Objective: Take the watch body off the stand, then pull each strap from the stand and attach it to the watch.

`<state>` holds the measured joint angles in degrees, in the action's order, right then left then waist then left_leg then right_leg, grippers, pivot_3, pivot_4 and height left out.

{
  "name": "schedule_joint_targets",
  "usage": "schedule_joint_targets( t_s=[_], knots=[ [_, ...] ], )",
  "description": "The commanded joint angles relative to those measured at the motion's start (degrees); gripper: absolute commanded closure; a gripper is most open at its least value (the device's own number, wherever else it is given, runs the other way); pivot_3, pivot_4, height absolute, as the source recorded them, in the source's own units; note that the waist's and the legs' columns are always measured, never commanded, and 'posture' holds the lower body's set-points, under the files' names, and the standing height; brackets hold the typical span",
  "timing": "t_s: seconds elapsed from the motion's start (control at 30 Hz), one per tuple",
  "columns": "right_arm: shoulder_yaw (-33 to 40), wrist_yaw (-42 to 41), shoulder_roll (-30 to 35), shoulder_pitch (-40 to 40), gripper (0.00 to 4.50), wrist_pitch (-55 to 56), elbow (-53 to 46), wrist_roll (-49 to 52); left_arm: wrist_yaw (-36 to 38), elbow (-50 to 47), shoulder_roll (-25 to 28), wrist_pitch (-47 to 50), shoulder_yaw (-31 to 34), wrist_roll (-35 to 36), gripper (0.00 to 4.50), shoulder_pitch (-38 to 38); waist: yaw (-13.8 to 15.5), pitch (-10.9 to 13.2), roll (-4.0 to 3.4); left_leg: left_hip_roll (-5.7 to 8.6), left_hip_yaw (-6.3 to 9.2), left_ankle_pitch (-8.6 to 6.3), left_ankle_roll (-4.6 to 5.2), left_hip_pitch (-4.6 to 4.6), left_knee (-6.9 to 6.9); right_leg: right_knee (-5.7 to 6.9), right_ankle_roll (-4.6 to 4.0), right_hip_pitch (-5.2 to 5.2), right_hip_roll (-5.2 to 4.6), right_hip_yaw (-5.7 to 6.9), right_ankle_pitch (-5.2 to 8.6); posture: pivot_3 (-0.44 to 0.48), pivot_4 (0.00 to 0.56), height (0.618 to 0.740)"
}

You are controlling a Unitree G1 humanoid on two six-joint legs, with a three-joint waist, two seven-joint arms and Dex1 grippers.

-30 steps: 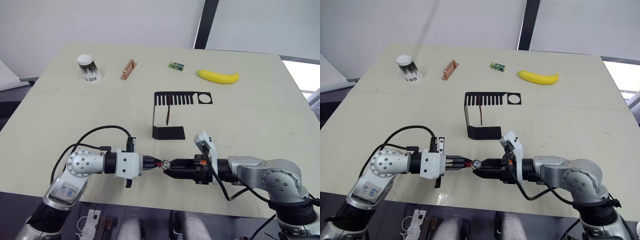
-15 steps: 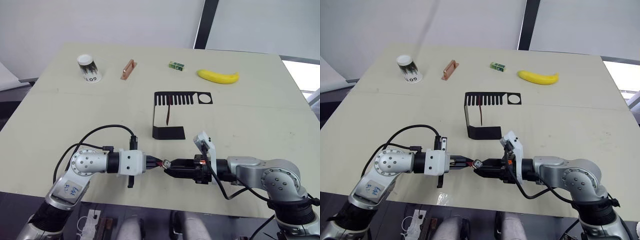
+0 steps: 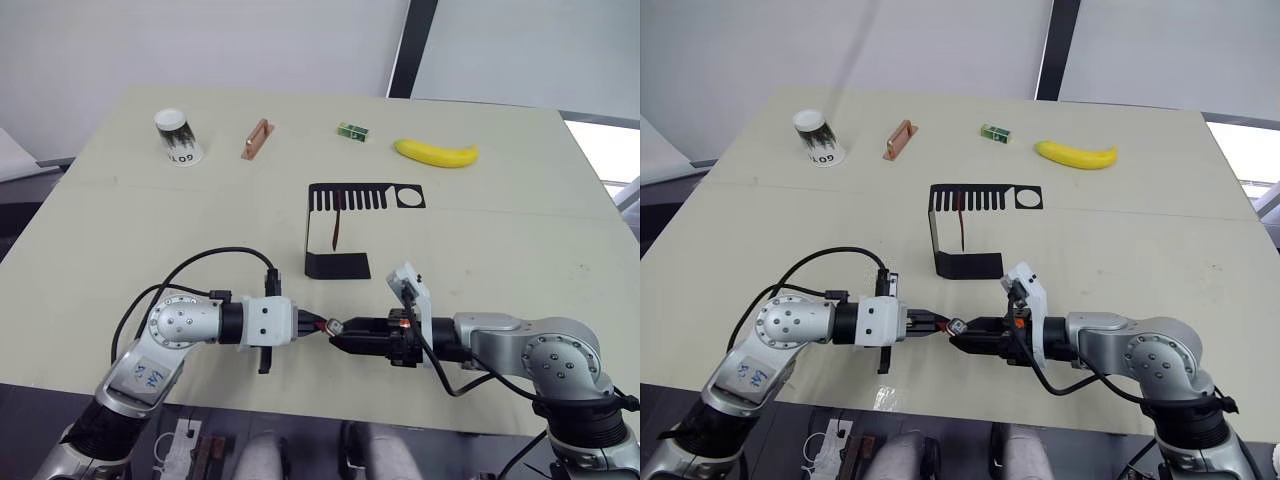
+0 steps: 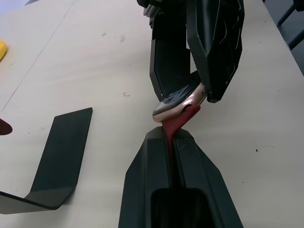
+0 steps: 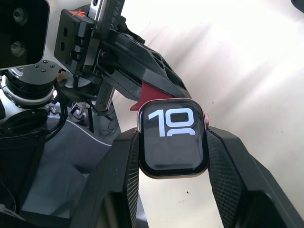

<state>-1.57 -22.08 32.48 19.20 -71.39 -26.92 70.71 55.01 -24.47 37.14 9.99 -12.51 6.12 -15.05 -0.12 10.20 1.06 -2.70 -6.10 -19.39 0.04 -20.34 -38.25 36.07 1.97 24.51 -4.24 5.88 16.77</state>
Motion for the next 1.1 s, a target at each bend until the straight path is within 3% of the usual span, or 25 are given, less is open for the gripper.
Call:
schedule_joint_targets(
  t_s=[0.03, 0.87, 0.97, 1.1],
  knots=[
    [-0.7, -0.5, -0.8, 0.5, 2.97, -0.8, -1.9, 3.1, -1.4, -3.4, -1.2, -0.2, -1.1, -0.3, 4.5, -1.5, 0.0, 0.0, 0.0, 0.0, 0.0, 0.0, 0.0, 0.0, 0.0, 0.0, 0.0, 0.0, 0.0, 0.0, 0.0, 0.0, 0.15, 0.74],
    [0.2, 0.4, -1.2, 2.1, 2.97, -2.9, -1.4, 4.3, -0.9, -4.0, -1.3, 0.5, -0.7, -0.4, 4.5, -0.9, 0.0, 0.0, 0.0, -0.01, 0.0, 0.0, 0.0, -0.01, 0.01, 0.0, 0.0, 0.0, 0.0, 0.0, 0.0, 0.0, 0.15, 0.74],
    [0.2, -0.2, -1.0, 1.5, 2.97, -2.1, -1.9, 3.4, 0.2, -4.8, 0.8, 0.8, 1.5, 1.1, 3.54, 0.6, -0.1, 0.0, 0.0, -0.01, 0.01, 0.0, 0.0, 0.0, 0.01, 0.0, 0.0, 0.0, 0.0, 0.0, 0.0, 0.0, 0.15, 0.74],
    [-1.0, -3.6, 1.8, 1.1, 2.97, 0.1, -3.7, -0.4, 2.4, -4.3, 5.5, -0.6, 8.2, 4.4, 1.62, 5.6, -0.1, 0.0, -0.01, -0.02, 0.0, 0.0, 0.0, 0.0, 0.05, -0.01, 0.0, 0.02, 0.0, -0.01, 0.0, 0.0, 0.15, 0.74]
  ],
)
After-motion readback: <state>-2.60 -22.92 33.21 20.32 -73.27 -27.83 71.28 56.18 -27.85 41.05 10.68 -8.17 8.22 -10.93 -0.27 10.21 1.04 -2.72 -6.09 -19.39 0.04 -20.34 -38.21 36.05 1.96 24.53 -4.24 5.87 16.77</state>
